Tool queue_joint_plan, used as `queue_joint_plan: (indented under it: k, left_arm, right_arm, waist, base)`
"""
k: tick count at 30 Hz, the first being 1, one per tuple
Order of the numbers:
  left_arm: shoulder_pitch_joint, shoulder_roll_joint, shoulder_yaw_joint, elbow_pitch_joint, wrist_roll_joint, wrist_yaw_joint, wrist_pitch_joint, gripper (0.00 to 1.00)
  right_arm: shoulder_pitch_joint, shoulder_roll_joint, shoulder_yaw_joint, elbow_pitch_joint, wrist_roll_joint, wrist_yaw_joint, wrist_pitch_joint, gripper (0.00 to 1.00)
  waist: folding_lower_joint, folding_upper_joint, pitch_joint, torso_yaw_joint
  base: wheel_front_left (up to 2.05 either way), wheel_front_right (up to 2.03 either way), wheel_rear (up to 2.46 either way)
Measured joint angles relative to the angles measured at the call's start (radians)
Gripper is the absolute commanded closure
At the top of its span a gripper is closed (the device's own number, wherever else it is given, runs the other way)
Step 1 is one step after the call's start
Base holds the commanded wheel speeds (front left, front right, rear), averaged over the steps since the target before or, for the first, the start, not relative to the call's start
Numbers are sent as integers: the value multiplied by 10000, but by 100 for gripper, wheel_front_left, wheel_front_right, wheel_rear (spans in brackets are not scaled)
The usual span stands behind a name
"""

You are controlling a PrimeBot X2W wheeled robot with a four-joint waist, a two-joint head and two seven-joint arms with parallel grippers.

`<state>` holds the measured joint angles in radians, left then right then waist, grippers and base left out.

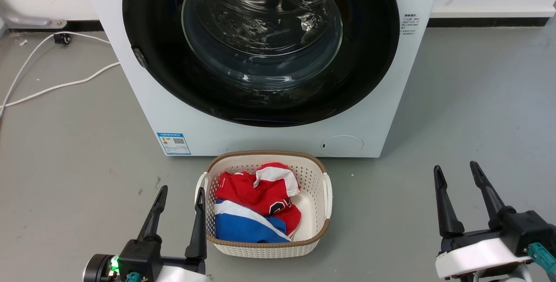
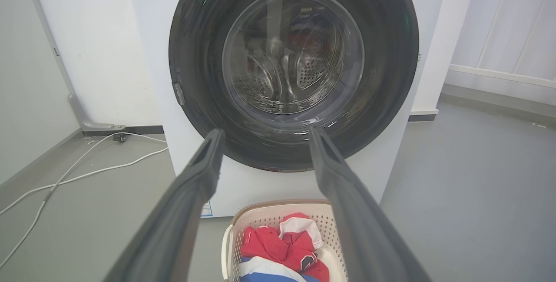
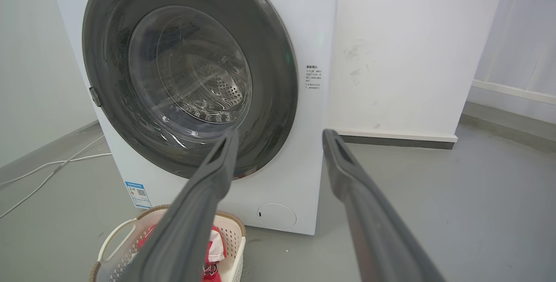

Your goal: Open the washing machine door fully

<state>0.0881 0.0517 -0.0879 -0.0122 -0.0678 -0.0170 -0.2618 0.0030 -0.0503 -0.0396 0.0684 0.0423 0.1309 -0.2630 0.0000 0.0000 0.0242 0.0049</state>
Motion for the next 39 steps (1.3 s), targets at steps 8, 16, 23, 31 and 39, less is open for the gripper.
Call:
queue_joint_plan:
  k: [8,16,23,31,39]
  left_arm:
    - [15,-2,-13,8,-46,4,-12,0]
    - [55,-2,-29,10,-58,8,-12,0]
    - [27,-4,-123,-12,29,-48,-12,0]
    - [-496,-6,-186,-134,86,-169,-12,0]
    - [-1086,-6,-113,-407,132,-316,-12,0]
  right_arm:
    - [2,0,50,2,23,2,0,0]
    - [12,0,50,63,314,0,0,0]
    - [-121,2,-499,466,1106,0,0,100]
    - [-1841,-86,-1158,1440,2566,0,92,100]
    - [-4955,-1582,-1898,2209,5056,0,2859,100]
  waist:
    - [0,0,-28,6]
    - [0,0,-14,14]
    - [0,0,234,29]
    - [0,0,986,114]
    - [0,0,1911,340]
  base:
    - [0,0,0]
    - [0,0,0]
    - [0,0,0]
    - [0,0,0]
    - [0,0,0]
